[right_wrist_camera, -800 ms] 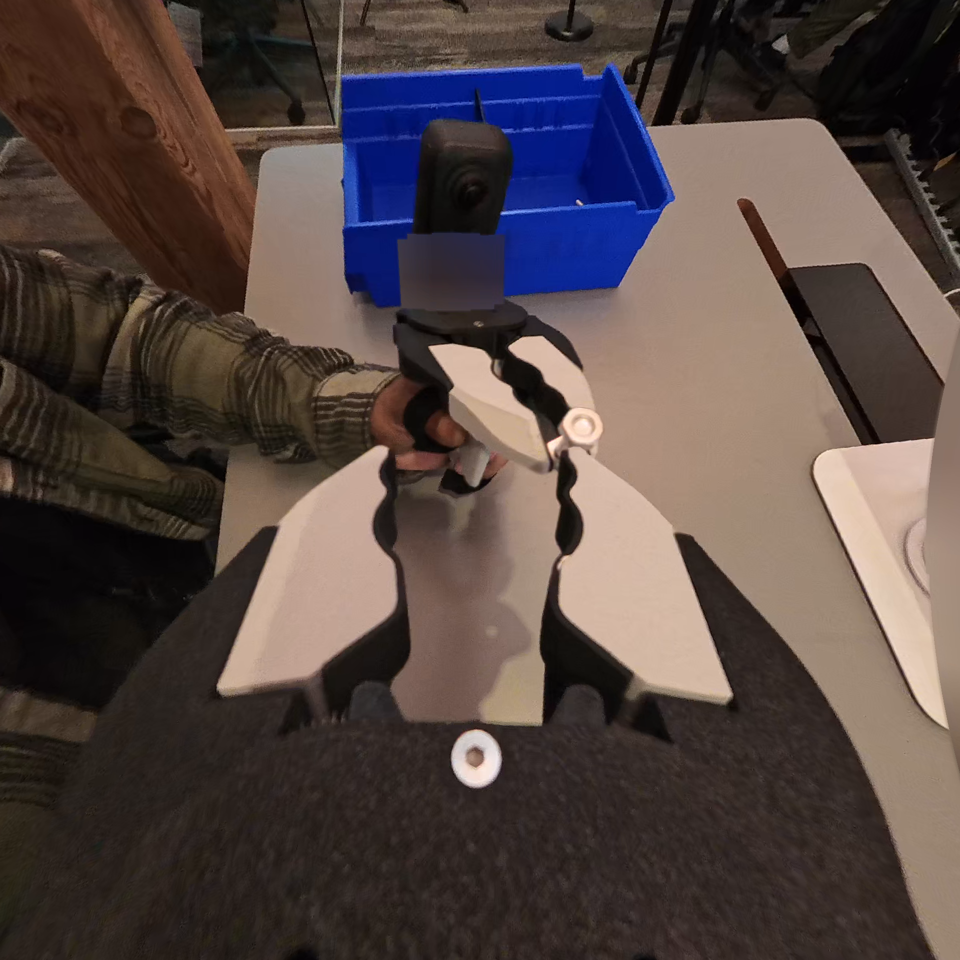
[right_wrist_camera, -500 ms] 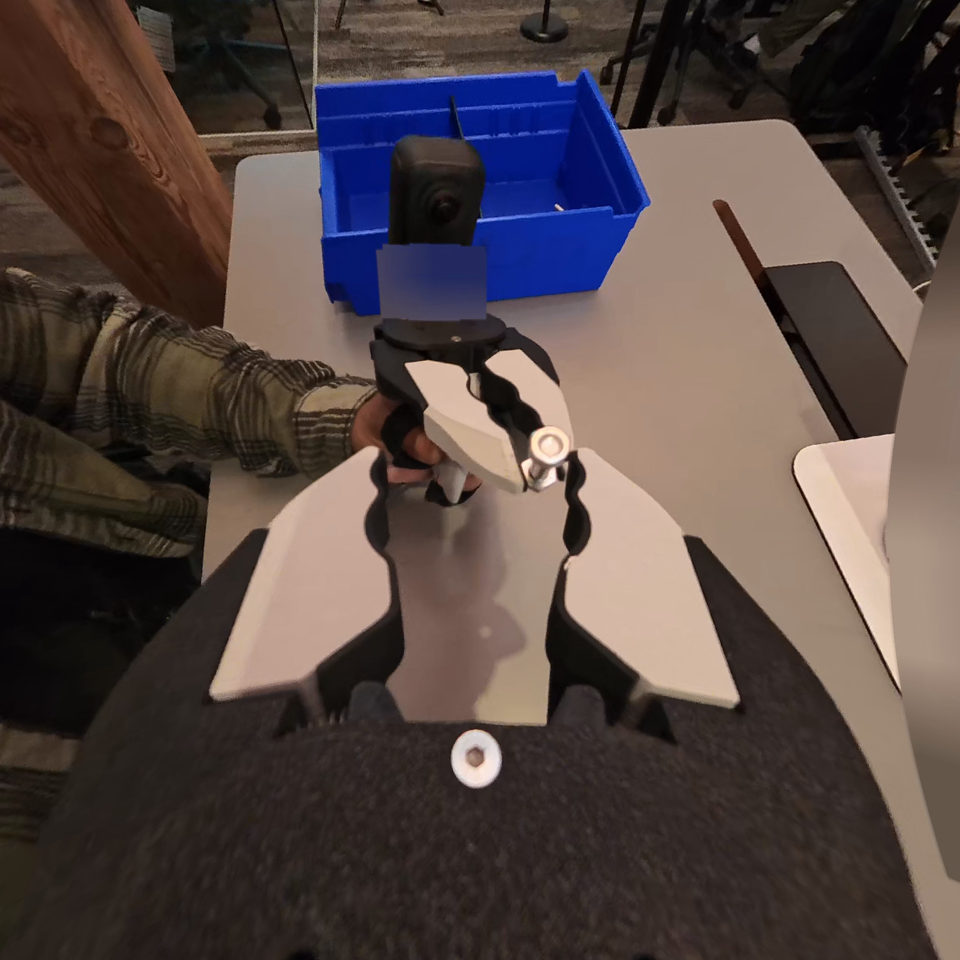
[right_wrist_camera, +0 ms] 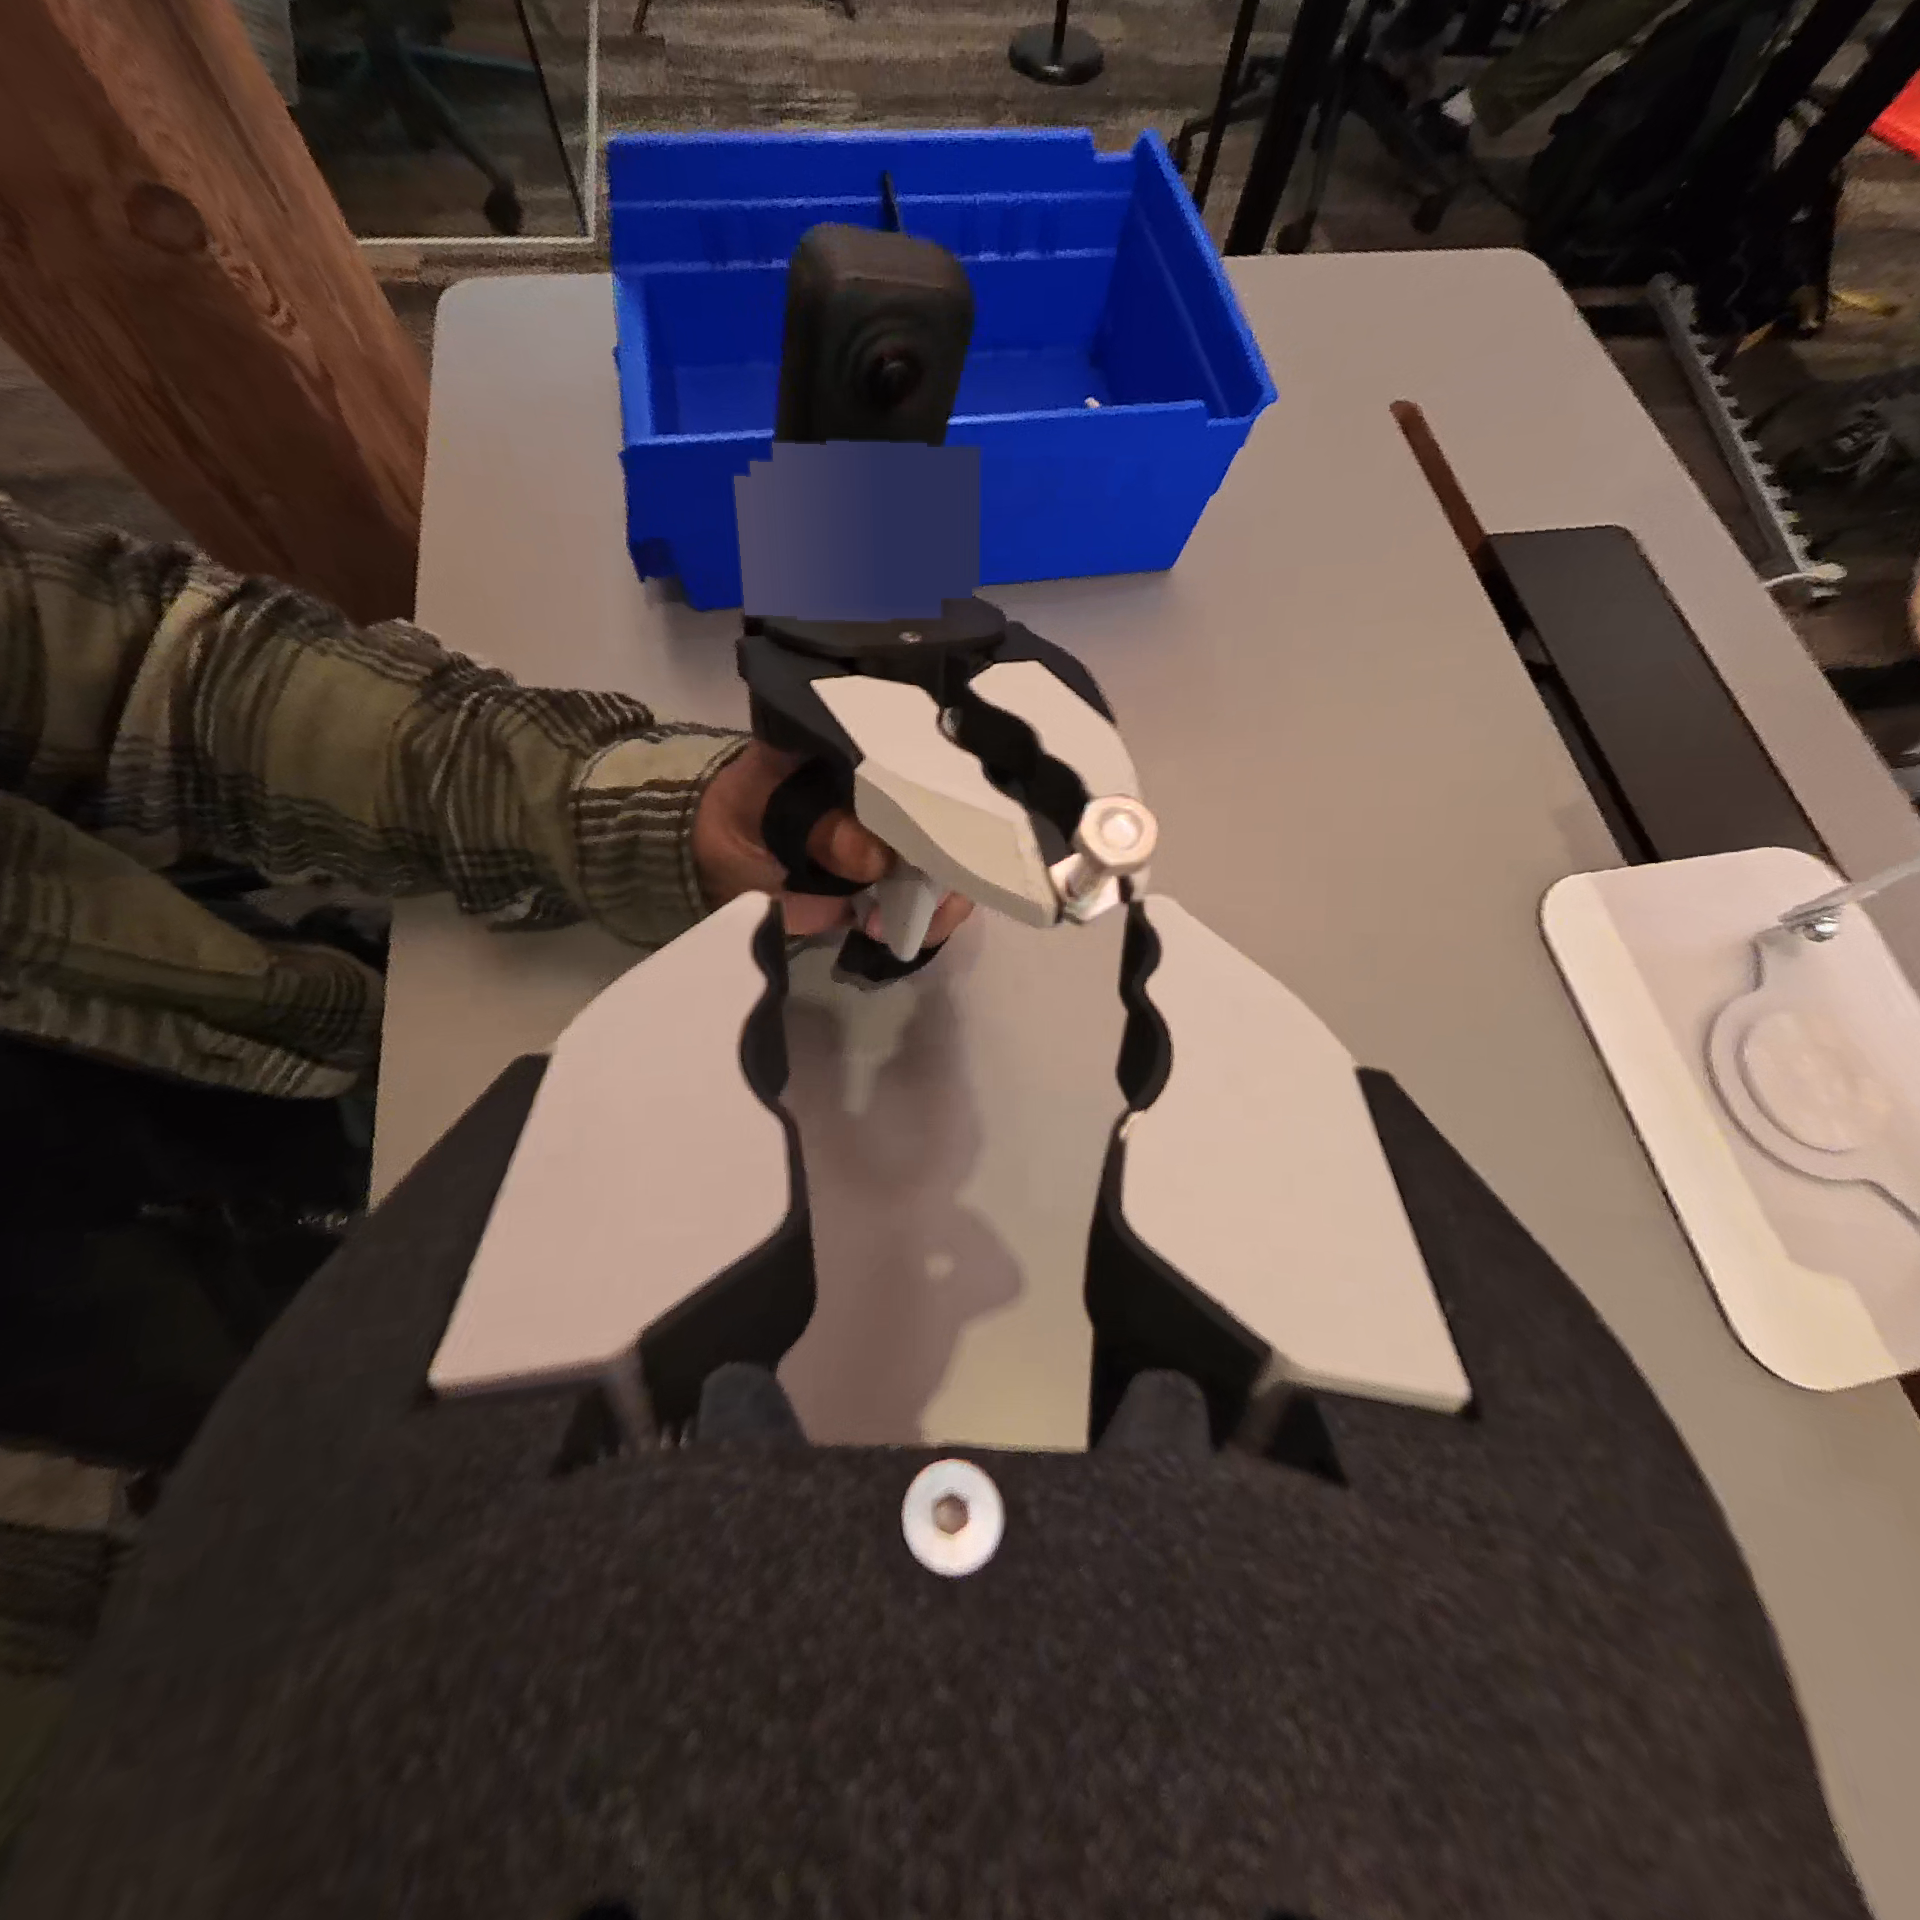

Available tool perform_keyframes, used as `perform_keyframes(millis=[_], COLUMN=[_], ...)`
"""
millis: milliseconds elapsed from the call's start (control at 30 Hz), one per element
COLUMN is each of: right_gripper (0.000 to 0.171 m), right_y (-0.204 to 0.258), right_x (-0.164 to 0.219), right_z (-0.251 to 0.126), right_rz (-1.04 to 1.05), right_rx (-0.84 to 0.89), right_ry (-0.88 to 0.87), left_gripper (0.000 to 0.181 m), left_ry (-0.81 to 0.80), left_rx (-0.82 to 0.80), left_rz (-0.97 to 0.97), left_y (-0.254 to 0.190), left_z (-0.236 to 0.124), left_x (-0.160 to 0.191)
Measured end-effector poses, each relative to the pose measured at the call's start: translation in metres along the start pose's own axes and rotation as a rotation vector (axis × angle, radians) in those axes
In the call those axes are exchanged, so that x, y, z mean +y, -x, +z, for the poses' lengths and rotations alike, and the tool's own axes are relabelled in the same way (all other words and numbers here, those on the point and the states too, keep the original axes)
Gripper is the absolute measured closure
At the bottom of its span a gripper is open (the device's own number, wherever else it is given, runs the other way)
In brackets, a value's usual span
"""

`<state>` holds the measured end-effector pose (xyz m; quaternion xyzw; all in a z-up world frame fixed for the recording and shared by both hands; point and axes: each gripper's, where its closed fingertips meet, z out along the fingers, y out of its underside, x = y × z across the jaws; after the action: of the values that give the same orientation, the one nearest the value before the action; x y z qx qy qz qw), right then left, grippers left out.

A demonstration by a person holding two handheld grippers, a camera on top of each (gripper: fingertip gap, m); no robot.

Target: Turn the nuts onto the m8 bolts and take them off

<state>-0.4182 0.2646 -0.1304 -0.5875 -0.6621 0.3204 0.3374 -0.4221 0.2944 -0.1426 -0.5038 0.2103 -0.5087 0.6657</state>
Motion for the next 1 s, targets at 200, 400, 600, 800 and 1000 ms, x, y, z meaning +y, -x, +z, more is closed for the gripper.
perform_keyframes(millis=[200, 400, 600, 800, 1000], right_gripper=[0.106, 0.107, 0.101, 0.107, 0.107], right_y=[-0.004, -0.001, -0.001, -0.003, 0.003], right_x=[-0.007, -0.004, -0.002, -0.007, 0.000], right_z=[0.009, -0.001, 0.011, -0.001, 0.005], right_rz=[-0.005, -0.013, 0.006, -0.003, 0.004], right_rx=[-0.023, 0.015, -0.012, 0.035, 0.002], right_ry=[-0.004, -0.030, -0.017, -0.049, -0.031], left_gripper=[0.168, 0.168, 0.168, 0.168, 0.168], left_ry=[0.009, 0.005, 0.013, 0.009, 0.013], left_rx=[0.009, 0.004, 0.005, 0.006, 0.006], left_rz=[0.002, -0.002, 0.001, -0.007, -0.004], left_y=[-0.003, 0.000, -0.002, -0.001, -0.001], left_z=[0.003, 0.001, 0.002, 0.001, 0.002], left_x=[0.003, 0.001, 0.003, 0.003, 0.004])
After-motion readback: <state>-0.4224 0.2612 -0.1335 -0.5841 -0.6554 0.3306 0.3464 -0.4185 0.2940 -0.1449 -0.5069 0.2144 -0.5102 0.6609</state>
